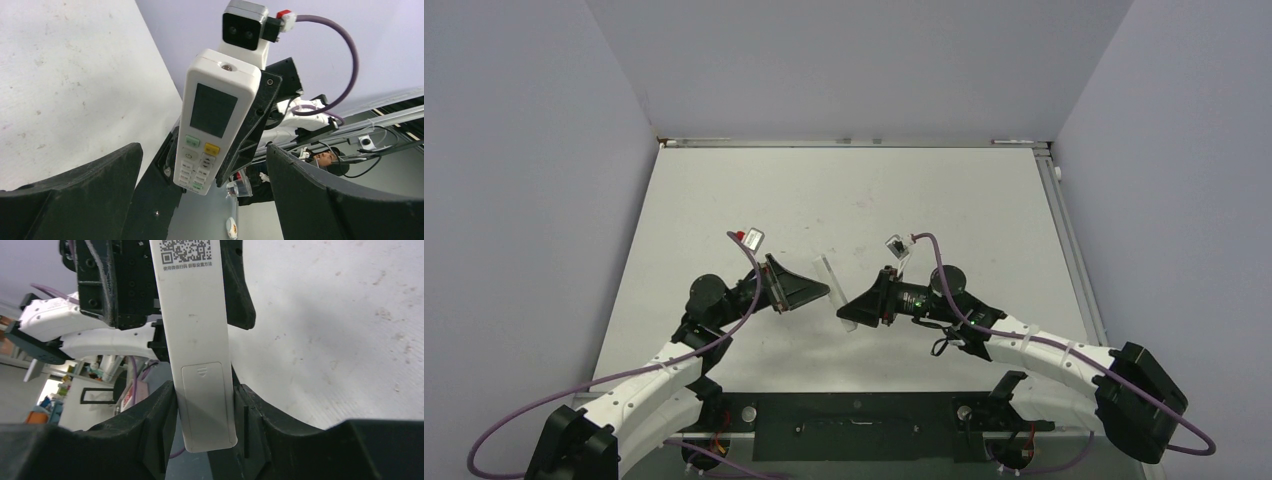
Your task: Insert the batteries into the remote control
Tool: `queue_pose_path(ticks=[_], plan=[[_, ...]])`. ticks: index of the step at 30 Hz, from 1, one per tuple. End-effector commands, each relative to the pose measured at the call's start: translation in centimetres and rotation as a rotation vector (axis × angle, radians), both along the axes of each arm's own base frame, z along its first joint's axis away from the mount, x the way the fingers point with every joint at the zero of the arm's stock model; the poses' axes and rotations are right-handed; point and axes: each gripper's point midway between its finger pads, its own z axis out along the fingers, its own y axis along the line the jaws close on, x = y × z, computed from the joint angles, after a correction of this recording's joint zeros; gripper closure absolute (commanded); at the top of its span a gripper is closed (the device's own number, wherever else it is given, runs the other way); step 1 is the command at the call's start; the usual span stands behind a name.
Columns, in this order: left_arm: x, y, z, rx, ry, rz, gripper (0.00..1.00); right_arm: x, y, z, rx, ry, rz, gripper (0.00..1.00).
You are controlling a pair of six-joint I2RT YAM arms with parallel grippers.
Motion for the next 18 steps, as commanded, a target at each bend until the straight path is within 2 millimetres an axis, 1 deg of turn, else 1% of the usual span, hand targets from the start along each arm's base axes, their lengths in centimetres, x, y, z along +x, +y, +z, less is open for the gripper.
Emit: queue_pose_path(ticks=[1,6,12,18], plan=[[-0.8,0.1,2.7,-0.080,-0.103,-0.032,0.11,-0.6,0.6,4.6,0.201,-0.049,0.056,0.91],[-1.0,0.2,3.5,-0.102,-0.125,-0.040,0.18,-0.5,0.8,4.2,0.202,-0.031,0.054,0.91],[-1.1,0.1,3.8,-0.109,-0.132,-0.046,0.31,-0.6,1.1,3.9,0.200,-0.019,0.056,0.91],[-1.0,0.1,4.1,-0.114,-0.140,-0.045,0.38,-0.7,1.5,3.4,0.178,-0.014,0.055,0.91]])
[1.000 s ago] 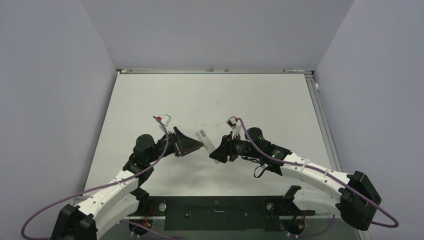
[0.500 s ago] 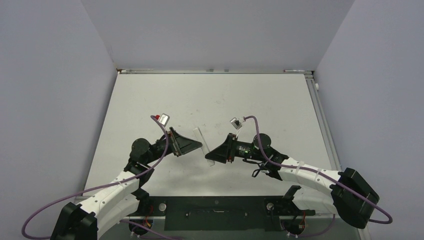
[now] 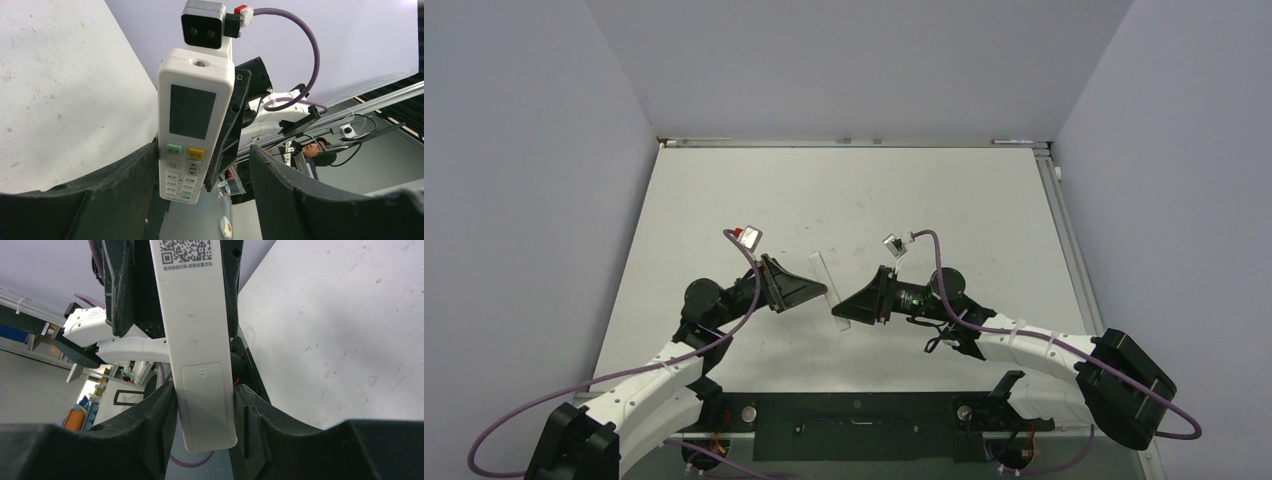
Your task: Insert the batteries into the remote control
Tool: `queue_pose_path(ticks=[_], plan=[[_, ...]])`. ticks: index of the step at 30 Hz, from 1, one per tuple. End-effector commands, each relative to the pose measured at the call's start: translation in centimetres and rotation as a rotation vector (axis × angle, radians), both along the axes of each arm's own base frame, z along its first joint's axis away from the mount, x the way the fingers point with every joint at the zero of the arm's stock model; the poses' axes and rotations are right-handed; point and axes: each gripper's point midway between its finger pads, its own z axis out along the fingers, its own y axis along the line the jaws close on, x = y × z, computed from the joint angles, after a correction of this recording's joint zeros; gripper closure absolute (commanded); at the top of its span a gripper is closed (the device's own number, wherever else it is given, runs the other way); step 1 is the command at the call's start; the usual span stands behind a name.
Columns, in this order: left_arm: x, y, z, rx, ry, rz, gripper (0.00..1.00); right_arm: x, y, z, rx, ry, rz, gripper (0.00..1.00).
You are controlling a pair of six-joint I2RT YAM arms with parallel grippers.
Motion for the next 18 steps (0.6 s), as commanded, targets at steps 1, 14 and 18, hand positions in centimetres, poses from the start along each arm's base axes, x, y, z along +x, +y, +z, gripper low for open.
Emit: queue_pose_path(ticks=[1,14,18], plan=[[-0.23,0.12,1.83,-0.036,-0.079,-0.007,0.38,-0.22,0.39,1.92,0.059,-0.072,0.007,0.91],[0.15,0.12,1.67,-0.033,-0.073,0.010,0.63,-0.47,0.67,1.66,0.042,-0.081,0.003,0.91],[0.33,0.21,1.70,-0.033,-0.073,0.023,1.00,-0.58,0.73,1.39,0.034,-0.077,0.009,0.91]])
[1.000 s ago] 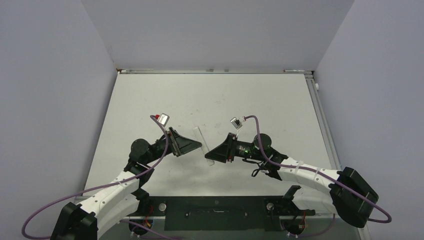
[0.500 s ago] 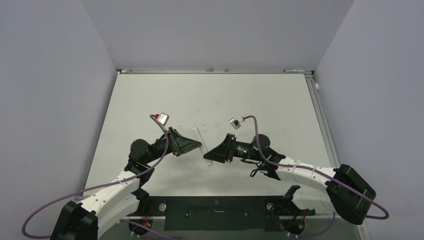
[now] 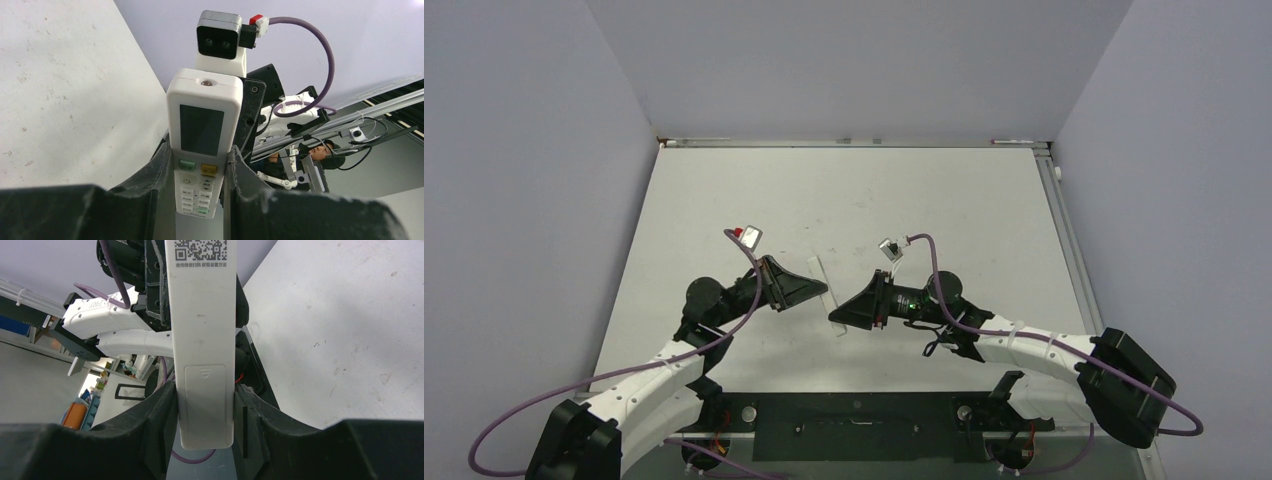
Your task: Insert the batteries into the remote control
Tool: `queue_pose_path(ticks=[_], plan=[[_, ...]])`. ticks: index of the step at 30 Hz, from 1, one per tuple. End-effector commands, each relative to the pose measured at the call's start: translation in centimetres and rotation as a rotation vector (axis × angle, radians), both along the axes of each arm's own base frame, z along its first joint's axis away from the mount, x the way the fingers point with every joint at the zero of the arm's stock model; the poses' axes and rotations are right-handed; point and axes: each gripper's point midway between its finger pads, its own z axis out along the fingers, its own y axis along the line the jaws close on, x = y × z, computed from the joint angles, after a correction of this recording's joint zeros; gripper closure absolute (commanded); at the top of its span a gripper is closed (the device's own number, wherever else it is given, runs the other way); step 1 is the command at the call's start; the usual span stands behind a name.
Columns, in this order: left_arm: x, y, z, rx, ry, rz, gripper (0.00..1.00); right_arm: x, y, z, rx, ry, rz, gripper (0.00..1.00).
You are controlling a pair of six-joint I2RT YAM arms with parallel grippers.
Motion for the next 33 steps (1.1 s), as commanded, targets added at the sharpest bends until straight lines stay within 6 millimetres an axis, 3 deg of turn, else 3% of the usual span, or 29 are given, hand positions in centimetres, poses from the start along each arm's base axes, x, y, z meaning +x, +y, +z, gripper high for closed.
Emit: queue_pose_path(ticks=[1,4,11,14,24,33], plan=[[0.0,0.3,2.3,-0.049,-0.075,0.014,1.00,0.3,0.3,1.4,0.034,-0.069,-0.010,0.91],[0.0,0.3,2.4,-0.051,-0.081,0.022,1.00,0.3,0.2,1.2,0.022,-0.071,-0.013,0.84],[0.3,0.3,2.3,-0.025,-0.073,0.032,1.00,0.7,-0.4,0.2,-0.072,-0.117,-0.045,0.50],[0.5,0.2,2.0,0.006,-0.064,0.034,1.00,1.1,-1.2,0.3,-0.126,-0.158,-0.073,0.42],[1.6,0.0,0.6,0.193,-0.041,0.061,1.00,2.6,-5.2,0.3,-0.341,-0.269,-0.213,0.38],[3.3,0.2,-3.6,0.573,0.075,0.144,1.00,3.8,-9.0,-0.5,-0.505,-0.296,-0.349,0.38]])
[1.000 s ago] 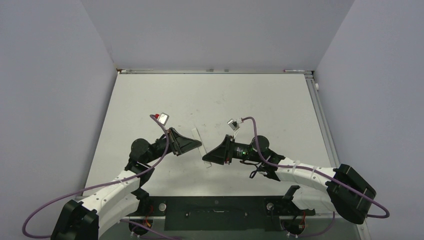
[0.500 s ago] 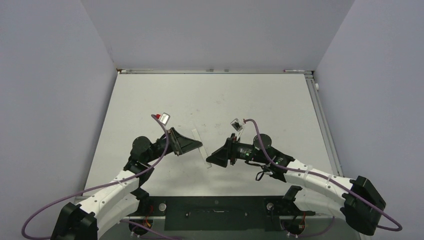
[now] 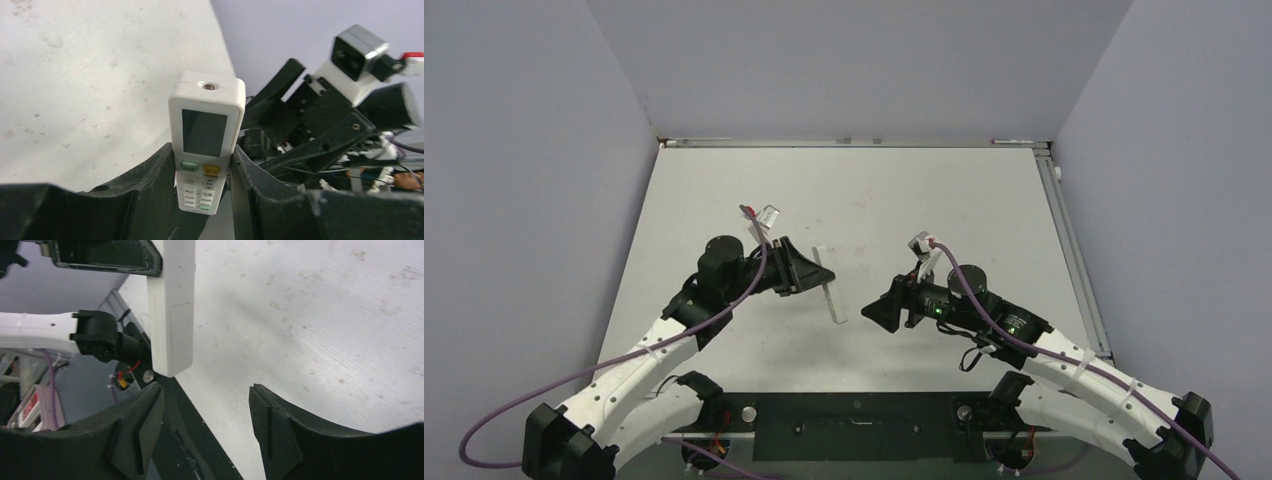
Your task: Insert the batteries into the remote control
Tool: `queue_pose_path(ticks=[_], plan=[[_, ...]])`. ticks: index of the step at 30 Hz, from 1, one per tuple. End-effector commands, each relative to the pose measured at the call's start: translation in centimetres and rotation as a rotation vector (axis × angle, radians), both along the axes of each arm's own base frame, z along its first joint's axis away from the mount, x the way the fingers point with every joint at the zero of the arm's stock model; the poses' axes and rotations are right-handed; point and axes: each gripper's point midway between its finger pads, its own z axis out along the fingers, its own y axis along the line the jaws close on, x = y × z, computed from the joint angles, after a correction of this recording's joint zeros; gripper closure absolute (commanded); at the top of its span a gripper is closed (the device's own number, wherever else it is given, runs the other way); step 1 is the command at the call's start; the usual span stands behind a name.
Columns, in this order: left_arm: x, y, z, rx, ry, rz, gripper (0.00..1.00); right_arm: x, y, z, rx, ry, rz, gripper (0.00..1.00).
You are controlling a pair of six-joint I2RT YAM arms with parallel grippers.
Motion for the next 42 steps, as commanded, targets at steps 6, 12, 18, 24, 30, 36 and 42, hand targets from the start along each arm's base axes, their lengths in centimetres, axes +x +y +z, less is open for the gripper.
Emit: queue_pose_path(ticks=[6,12,18,24,30,36,42], plan=[[2.1,0.3,-4.2,0.375,0.070,0.130,1.00,2.5,-4.5,-0.4,-0.154,-0.033,-0.242,0.38],[4.0,0.0,-5.7,0.469,0.111,0.187,1.00,2.9,-6.5,-1.0,-0.241,-0.008,-0.324,0.38],[5.5,-0.5,-7.1,0.518,0.149,0.225,1.00,3.0,-7.4,-1.5,-0.246,-0.007,-0.362,0.38],[6.5,-1.2,-8.2,0.541,0.177,0.229,1.00,3.0,-7.8,-2.5,-0.280,0.009,-0.374,0.39],[7.5,-2.2,-10.2,0.577,0.215,0.218,1.00,3.4,-8.5,-2.6,-0.300,-0.001,-0.417,0.39],[8.4,-3.1,-12.4,0.626,0.256,0.196,1.00,3.5,-8.7,-3.1,-0.314,0.002,-0.424,0.39],[9.3,-3.5,-14.3,0.677,0.284,0.191,1.00,3.7,-8.7,-3.7,-0.334,0.003,-0.428,0.39]])
